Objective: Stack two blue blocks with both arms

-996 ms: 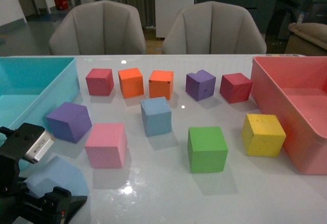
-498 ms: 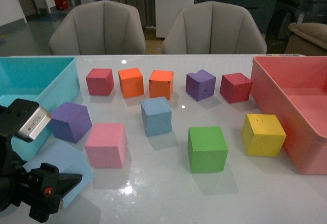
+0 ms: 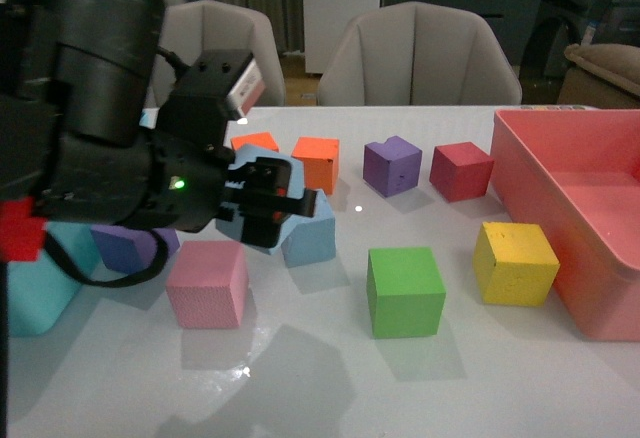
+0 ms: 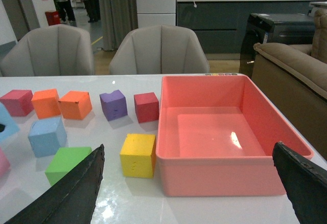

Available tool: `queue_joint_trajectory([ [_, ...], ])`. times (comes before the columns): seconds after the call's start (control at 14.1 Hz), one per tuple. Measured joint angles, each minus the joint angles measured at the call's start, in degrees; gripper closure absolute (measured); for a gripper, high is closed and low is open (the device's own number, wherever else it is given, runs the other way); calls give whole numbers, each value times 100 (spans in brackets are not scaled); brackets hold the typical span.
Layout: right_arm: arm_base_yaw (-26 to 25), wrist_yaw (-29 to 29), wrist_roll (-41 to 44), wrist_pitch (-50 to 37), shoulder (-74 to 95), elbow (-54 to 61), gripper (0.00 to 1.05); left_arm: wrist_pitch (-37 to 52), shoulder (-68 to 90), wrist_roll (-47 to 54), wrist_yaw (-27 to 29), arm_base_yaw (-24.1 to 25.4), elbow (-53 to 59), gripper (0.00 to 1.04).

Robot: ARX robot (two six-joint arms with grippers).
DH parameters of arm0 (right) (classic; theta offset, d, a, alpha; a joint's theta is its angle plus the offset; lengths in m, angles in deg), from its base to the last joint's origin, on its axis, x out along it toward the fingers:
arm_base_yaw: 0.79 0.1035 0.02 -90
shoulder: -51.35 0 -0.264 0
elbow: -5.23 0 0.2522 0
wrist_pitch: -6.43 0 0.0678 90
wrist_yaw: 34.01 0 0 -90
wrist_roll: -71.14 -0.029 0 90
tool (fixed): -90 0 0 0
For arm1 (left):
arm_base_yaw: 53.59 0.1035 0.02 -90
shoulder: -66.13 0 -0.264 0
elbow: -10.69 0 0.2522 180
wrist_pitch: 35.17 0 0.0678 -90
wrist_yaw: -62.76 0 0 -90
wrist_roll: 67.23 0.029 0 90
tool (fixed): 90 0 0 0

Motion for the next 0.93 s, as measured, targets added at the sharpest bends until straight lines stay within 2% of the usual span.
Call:
queue_joint_trajectory([
  [0.28, 0, 0, 0, 0, 0, 0, 6, -544, 984, -739, 662, -363, -1449, 55],
  [0.5, 0, 2, 0, 0, 0, 0, 6, -866, 1410, -1069, 960, -461, -2002, 55],
  [0.93, 0, 0, 0, 0, 0, 0, 6, -892, 1512, -1211, 997, -511, -2109, 55],
])
